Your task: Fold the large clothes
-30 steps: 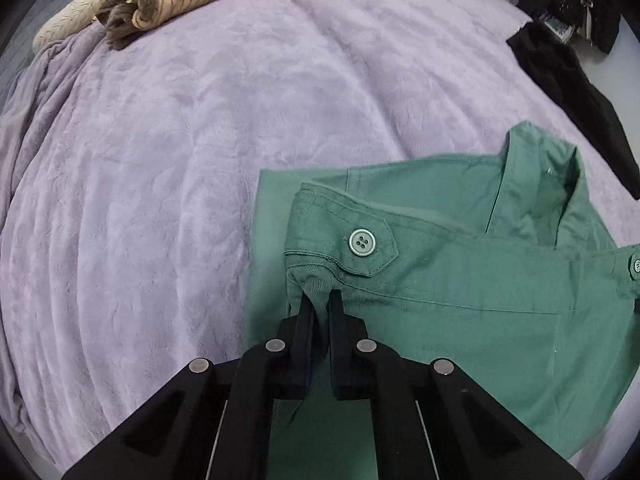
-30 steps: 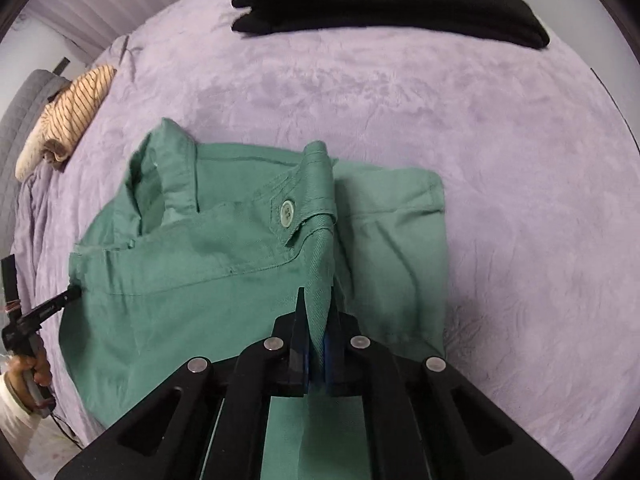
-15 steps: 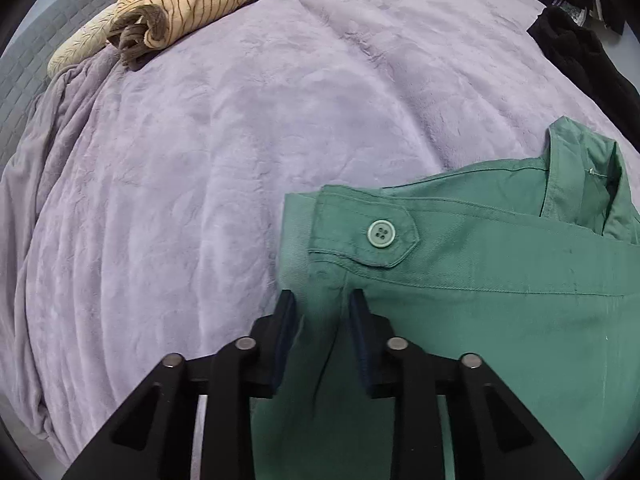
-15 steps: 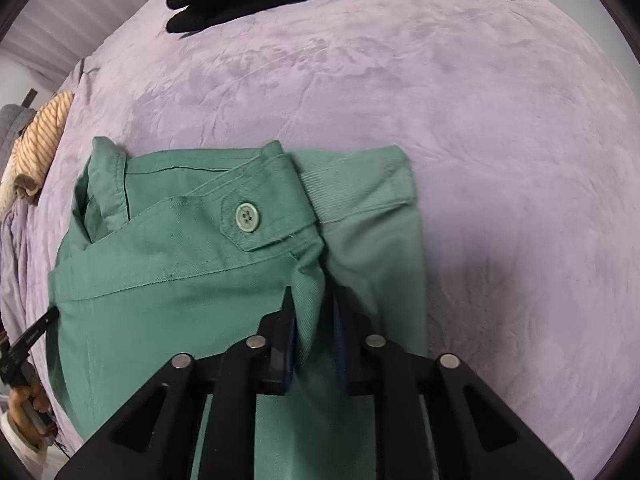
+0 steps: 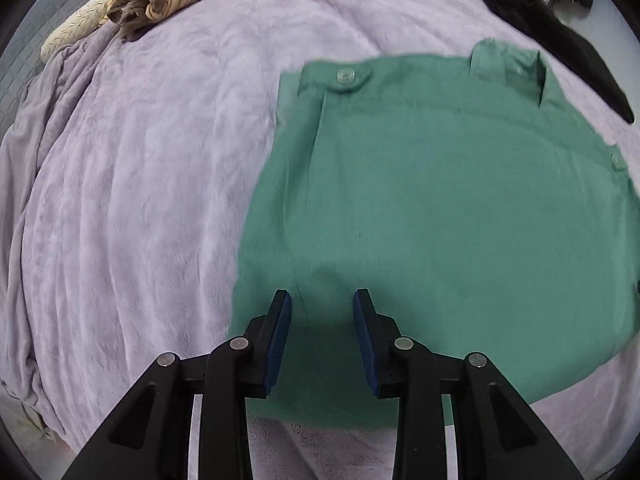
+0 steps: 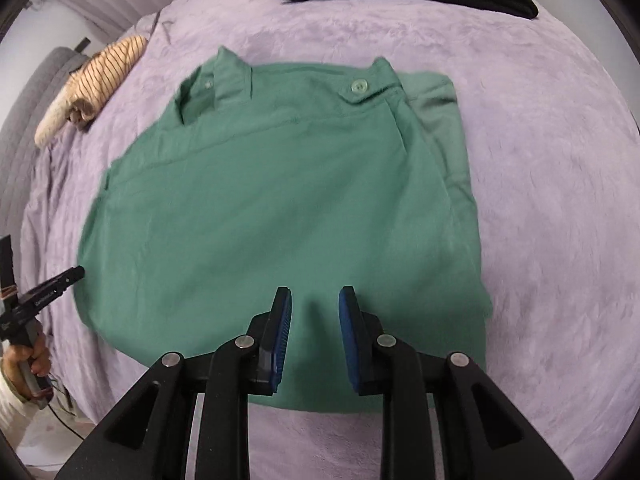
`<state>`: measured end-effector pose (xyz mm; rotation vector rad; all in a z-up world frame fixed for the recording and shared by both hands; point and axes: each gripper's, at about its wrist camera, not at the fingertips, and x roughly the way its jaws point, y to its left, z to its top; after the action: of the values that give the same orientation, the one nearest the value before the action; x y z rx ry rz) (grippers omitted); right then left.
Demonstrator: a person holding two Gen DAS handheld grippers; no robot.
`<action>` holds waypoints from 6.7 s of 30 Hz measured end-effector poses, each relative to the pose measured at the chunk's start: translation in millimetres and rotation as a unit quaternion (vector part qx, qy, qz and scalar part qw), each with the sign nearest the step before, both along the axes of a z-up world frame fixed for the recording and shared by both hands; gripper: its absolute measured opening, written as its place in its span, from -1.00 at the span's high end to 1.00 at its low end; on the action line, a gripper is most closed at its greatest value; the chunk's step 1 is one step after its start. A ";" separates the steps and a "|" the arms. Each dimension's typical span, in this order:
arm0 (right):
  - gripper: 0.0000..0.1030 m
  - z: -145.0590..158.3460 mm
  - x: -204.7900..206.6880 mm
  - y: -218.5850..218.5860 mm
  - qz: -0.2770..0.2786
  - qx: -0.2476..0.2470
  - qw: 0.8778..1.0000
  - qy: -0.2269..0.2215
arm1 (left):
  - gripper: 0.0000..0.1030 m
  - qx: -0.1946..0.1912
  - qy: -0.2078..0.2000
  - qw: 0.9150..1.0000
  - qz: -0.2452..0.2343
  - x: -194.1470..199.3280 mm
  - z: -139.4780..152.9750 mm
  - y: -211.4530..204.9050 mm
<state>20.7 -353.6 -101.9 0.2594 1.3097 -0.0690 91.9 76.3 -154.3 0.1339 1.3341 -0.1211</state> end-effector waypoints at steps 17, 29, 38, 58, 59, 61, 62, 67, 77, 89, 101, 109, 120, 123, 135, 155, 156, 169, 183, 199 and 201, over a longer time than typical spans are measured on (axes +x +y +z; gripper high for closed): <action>0.98 -38.1 -73.3 -75.8 -0.147 0.007 0.988 0.042 | -0.18 -0.008 0.025 0.996 0.087 -16.6 -8.3 69.4; 0.86 2.3 -103.5 -36.2 -0.169 0.069 0.982 0.043 | -0.18 -0.006 0.060 0.997 0.056 -53.3 32.3 51.1; -0.06 20.1 -107.1 32.2 -0.139 0.084 0.986 0.034 | -0.19 -0.011 0.059 0.998 0.035 -81.1 54.3 40.9; -0.99 15.3 -80.4 118.2 -0.069 0.062 0.995 0.045 | -1.00 -0.008 0.057 0.998 0.009 -83.7 46.3 45.5; -0.99 13.4 -79.1 122.5 -0.064 0.062 0.995 0.048 | -1.00 -0.008 0.058 0.998 0.008 -83.5 45.8 45.9; -0.99 9.5 -77.0 130.6 -0.056 0.065 0.995 0.055 | -1.00 -0.010 0.060 0.998 0.009 -82.8 44.3 48.5; -0.99 7.1 -76.1 134.4 -0.052 0.067 0.995 0.060 | -1.00 -0.012 0.062 0.998 0.012 -82.6 43.9 49.7; -0.99 -4.8 -72.5 149.6 -0.038 0.092 0.991 0.085 | -1.00 -0.019 0.070 0.997 0.022 -77.7 35.9 59.9; -0.99 -25.9 -70.6 169.2 -0.039 0.154 0.981 0.114 | -1.00 -0.055 0.083 0.994 0.052 -70.2 24.3 88.4; -0.99 -68.6 -52.9 210.4 -0.060 0.264 0.954 0.126 | -1.00 -0.080 0.076 0.992 0.061 -50.8 16.3 131.6; -0.99 -87.8 -28.9 232.0 -0.056 0.326 0.940 0.087 | -1.00 -0.094 0.080 0.991 0.046 -29.9 1.5 131.8; -0.99 -100.9 -17.0 217.1 -0.131 0.397 0.907 0.048 | -1.00 -0.161 0.086 0.981 0.069 -2.6 3.4 130.7; 0.58 -109.2 -2.8 217.2 -0.155 0.431 0.888 0.039 | -1.00 -0.249 0.119 0.958 0.083 16.1 -14.3 130.2; 0.64 -95.9 -4.1 213.2 -0.143 0.451 0.881 0.012 | -1.00 -0.300 0.135 0.941 0.077 21.5 -15.8 118.8; 0.66 -75.0 0.3 213.3 -0.088 0.439 0.894 0.007 | -0.98 -0.355 0.188 0.915 0.034 79.1 -39.7 39.9; 0.68 -7.1 -7.1 155.6 -0.016 0.183 0.983 -0.007 | -0.59 -0.230 0.149 0.962 0.009 69.1 -31.1 6.0; 0.69 -7.2 -2.7 151.7 -0.022 0.173 0.985 -0.009 | -0.59 -0.227 0.148 0.962 0.009 68.4 -30.8 6.1; 0.85 -78.9 4.6 121.5 -0.023 0.189 0.981 0.043 | 0.54 -0.208 0.085 0.974 -0.012 58.5 -6.3 1.0; 0.83 -84.3 -4.8 90.0 -0.049 0.302 0.951 0.034 | 0.68 -0.333 0.016 0.939 -0.091 41.8 114.9 -82.3; 0.70 -52.2 -101.7 -97.5 -0.215 0.308 0.924 -0.063 | 0.50 -0.033 -0.044 0.935 -0.351 -49.3 56.4 -343.4; 0.70 -61.6 -110.8 -105.3 -0.224 0.324 0.917 -0.060 | 0.33 -0.009 -0.057 0.931 -0.359 -58.6 50.5 -354.2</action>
<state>-90.1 -458.8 -163.5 1.1153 1.0945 -0.0019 33.3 -277.9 -103.7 0.6047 1.1122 -0.7339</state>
